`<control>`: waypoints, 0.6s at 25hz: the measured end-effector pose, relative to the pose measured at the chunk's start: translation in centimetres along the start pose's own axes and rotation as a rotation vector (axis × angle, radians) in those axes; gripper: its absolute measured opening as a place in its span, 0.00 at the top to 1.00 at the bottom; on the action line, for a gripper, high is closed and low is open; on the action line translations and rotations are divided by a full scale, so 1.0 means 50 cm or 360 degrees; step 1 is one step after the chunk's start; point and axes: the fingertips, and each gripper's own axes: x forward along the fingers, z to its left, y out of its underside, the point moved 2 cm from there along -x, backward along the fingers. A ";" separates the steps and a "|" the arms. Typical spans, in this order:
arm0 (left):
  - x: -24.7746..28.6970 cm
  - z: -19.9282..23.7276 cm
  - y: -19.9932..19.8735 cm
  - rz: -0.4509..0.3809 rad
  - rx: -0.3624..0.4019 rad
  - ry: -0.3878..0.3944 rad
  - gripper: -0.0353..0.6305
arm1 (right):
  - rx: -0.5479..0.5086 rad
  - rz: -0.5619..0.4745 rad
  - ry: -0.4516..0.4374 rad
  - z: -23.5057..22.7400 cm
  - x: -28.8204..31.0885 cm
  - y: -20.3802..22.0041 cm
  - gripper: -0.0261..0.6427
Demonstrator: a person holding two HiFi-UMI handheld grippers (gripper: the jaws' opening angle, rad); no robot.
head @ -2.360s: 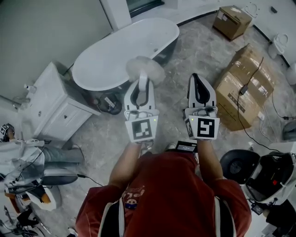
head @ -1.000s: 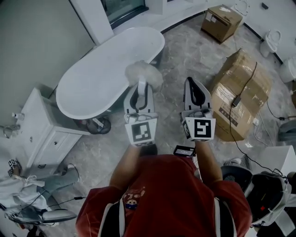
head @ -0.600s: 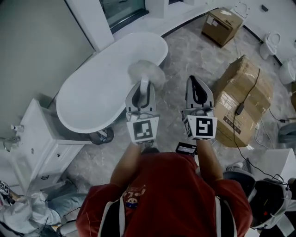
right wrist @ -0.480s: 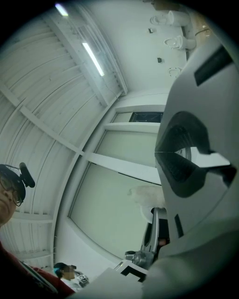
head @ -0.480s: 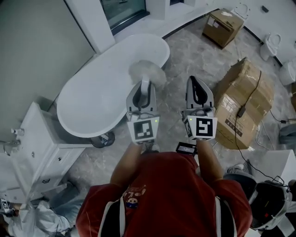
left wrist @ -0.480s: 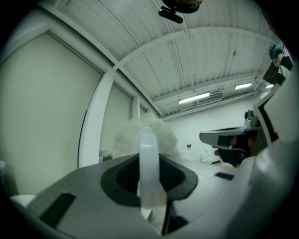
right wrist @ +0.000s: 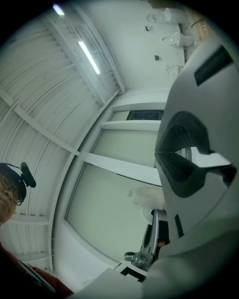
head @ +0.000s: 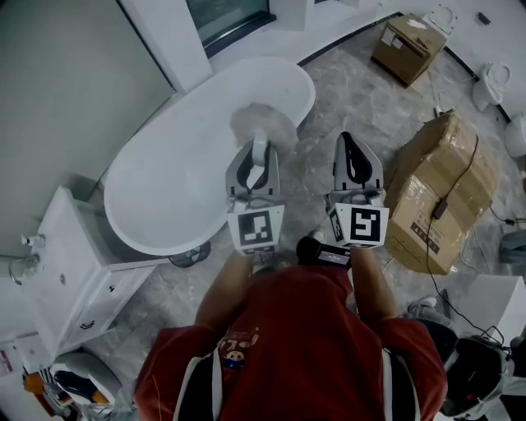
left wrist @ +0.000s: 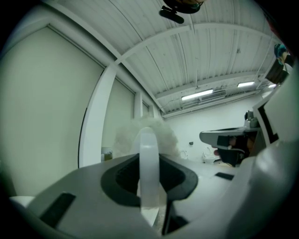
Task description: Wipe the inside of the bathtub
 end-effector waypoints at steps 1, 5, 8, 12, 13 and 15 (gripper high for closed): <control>0.013 0.005 0.004 0.0001 -0.0003 -0.0008 0.81 | 0.0005 -0.0001 -0.0004 -0.003 0.015 0.007 0.94; 0.072 0.019 0.027 0.0023 0.0018 -0.0028 0.81 | 0.0019 -0.0001 -0.0026 -0.024 0.076 0.038 0.94; 0.126 0.024 0.031 0.0022 -0.0008 -0.0058 0.81 | 0.0021 -0.0005 -0.0039 -0.051 0.123 0.054 0.94; 0.209 0.014 0.044 0.0056 0.0045 -0.0041 0.81 | 0.0027 -0.0003 -0.0053 -0.102 0.188 0.066 0.94; 0.231 0.008 0.047 0.0059 0.0067 -0.0034 0.81 | 0.0026 -0.0003 -0.0057 -0.119 0.203 0.070 0.94; 0.279 -0.007 0.047 0.0056 0.0079 -0.0038 0.81 | 0.0027 -0.0006 -0.0062 -0.158 0.236 0.080 0.94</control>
